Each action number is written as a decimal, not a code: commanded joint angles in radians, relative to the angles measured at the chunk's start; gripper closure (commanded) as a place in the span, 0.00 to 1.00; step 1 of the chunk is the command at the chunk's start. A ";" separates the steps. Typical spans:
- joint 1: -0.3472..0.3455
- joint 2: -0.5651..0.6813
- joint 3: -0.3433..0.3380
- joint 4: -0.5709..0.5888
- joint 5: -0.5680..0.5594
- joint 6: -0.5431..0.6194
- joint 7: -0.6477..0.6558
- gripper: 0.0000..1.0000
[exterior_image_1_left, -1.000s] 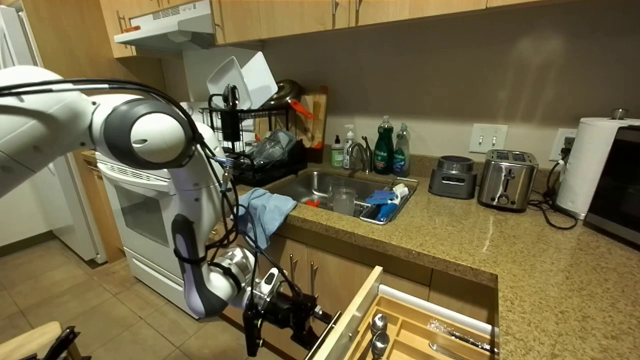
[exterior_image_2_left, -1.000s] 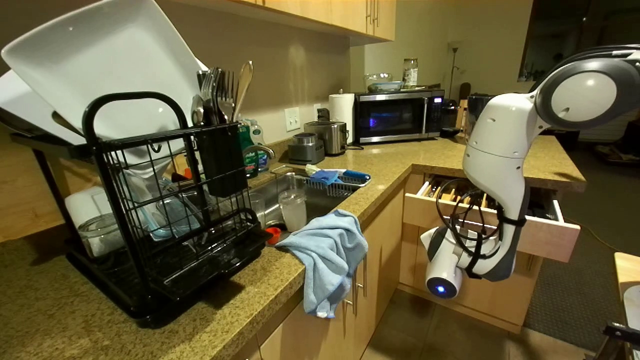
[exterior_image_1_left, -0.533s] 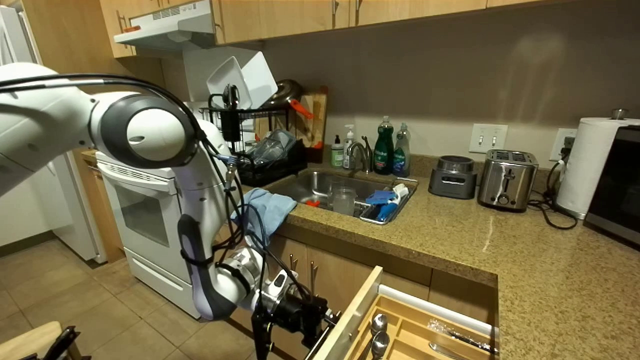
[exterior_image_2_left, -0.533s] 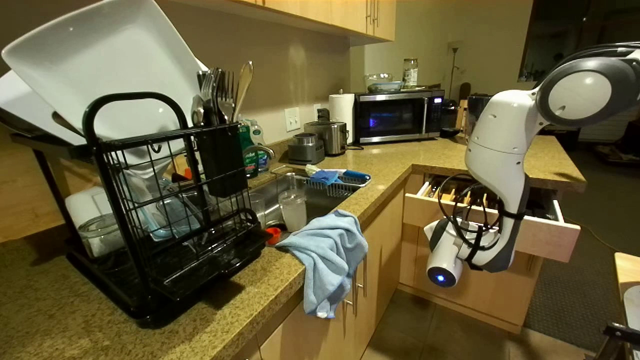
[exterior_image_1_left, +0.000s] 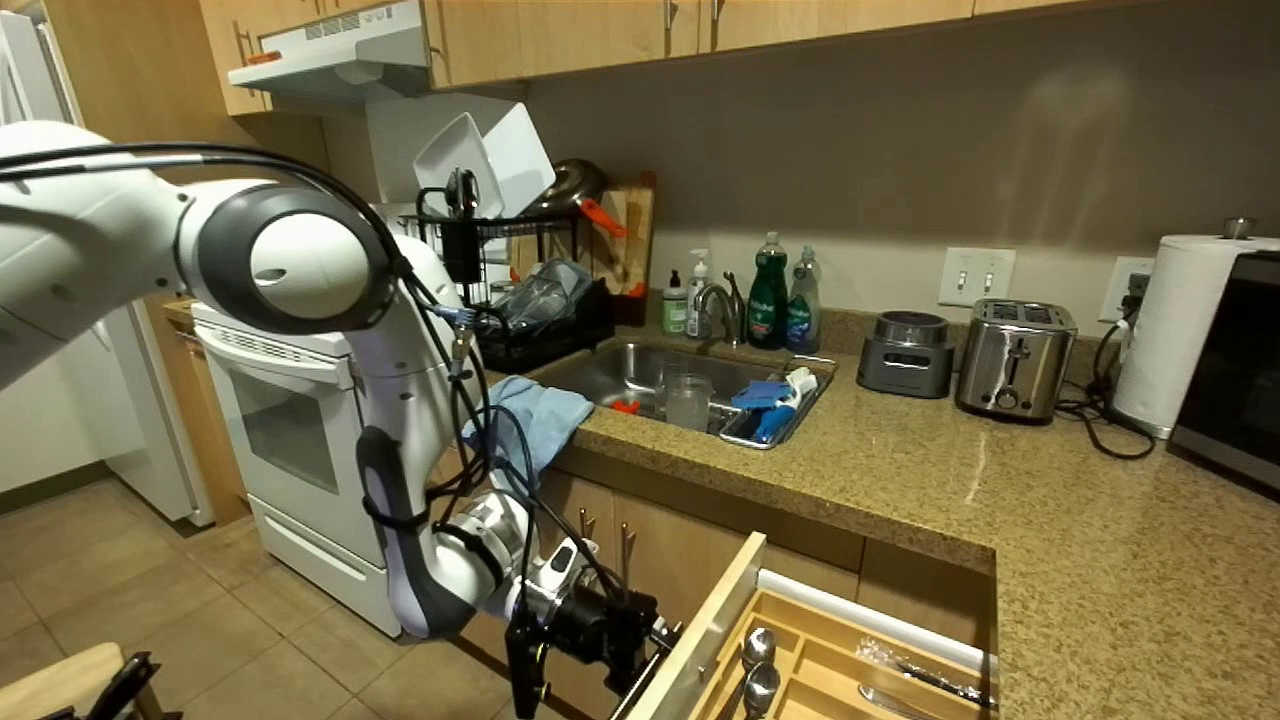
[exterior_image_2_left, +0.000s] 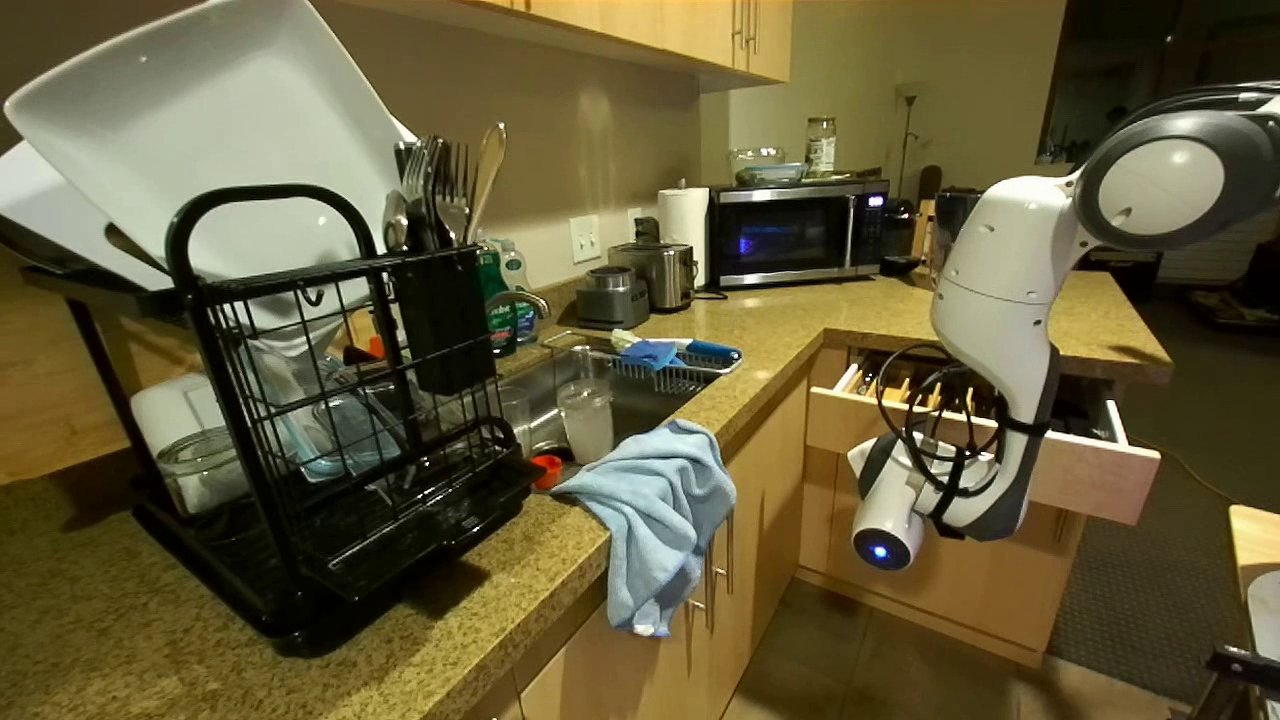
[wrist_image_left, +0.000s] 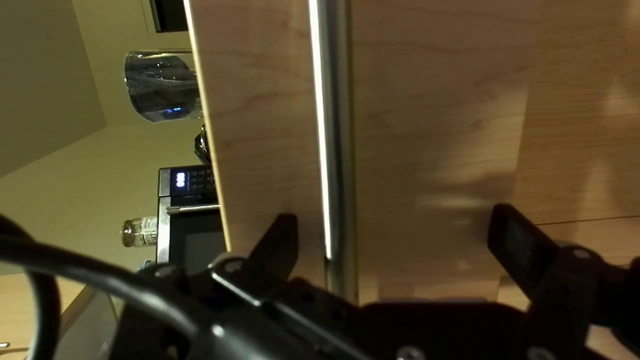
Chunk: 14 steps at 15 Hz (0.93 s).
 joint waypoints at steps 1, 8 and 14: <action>-0.023 0.011 -0.003 0.012 -0.011 0.006 -0.056 0.00; -0.018 0.107 -0.011 0.095 0.001 -0.040 -0.124 0.00; -0.022 0.183 -0.022 0.174 0.000 -0.110 -0.165 0.00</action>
